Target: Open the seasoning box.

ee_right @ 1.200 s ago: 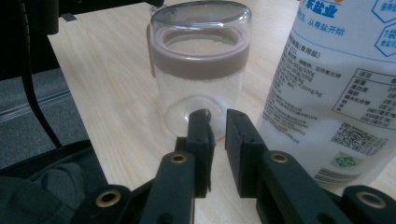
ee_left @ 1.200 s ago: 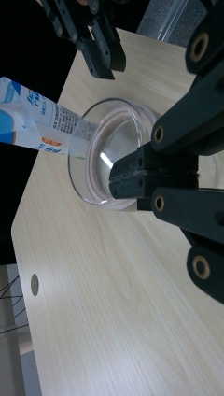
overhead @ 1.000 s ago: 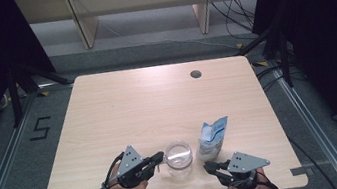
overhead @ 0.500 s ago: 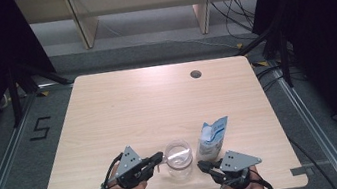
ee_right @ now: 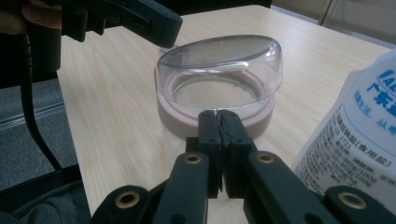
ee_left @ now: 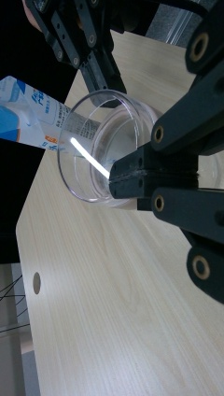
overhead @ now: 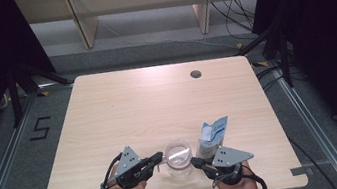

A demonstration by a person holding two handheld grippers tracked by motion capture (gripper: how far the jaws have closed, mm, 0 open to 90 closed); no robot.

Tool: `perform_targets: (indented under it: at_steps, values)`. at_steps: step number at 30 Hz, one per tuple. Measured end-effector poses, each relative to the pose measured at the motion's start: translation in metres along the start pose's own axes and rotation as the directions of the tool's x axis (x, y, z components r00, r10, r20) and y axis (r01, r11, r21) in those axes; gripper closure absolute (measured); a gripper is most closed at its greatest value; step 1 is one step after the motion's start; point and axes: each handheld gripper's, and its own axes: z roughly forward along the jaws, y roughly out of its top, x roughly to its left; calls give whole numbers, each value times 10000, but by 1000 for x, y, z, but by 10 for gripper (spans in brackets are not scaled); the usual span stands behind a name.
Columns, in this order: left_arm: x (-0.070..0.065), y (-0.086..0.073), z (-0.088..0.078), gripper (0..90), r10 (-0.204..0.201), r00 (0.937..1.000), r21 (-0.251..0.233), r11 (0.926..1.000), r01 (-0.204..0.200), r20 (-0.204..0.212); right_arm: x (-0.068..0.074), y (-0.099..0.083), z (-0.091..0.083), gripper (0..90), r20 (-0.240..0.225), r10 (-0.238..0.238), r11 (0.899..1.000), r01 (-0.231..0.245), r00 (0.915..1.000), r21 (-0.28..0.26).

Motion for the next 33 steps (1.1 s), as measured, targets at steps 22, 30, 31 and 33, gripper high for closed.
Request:
perform_targets:
  at_steps: [22,30,31,33]
  values:
    - [1,-14,-12,286,693,9972,1366,9885,-647,-295,5,21,1,888,-88,-235,9988,231,9997,-436]
    - [11,-28,-12,244,721,9955,1634,9847,-612,-621,8,29,3,888,-279,-398,9977,381,9988,-564]
    - [12,-31,-15,239,501,9956,1698,9848,-360,-797,8,31,4,887,-150,-532,9958,519,9985,-757]
    - [13,-32,-17,234,613,9947,1727,9839,-462,-830,9,31,4,888,-175,-452,9965,439,9988,-706]
